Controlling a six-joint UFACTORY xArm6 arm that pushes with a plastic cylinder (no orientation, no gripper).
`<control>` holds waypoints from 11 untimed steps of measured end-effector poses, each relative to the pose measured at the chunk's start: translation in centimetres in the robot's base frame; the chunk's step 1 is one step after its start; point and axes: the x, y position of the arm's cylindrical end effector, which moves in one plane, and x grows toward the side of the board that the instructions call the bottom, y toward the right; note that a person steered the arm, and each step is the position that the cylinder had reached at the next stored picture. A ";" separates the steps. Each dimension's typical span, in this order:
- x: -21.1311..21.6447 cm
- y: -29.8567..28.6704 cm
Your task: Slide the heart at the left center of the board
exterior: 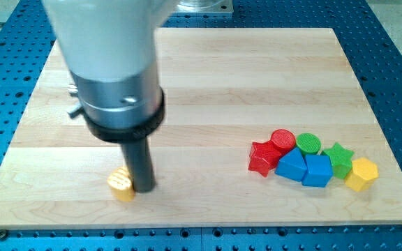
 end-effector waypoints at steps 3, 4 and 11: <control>0.1 0.9; 2.7 0.4; -6.2 -12.8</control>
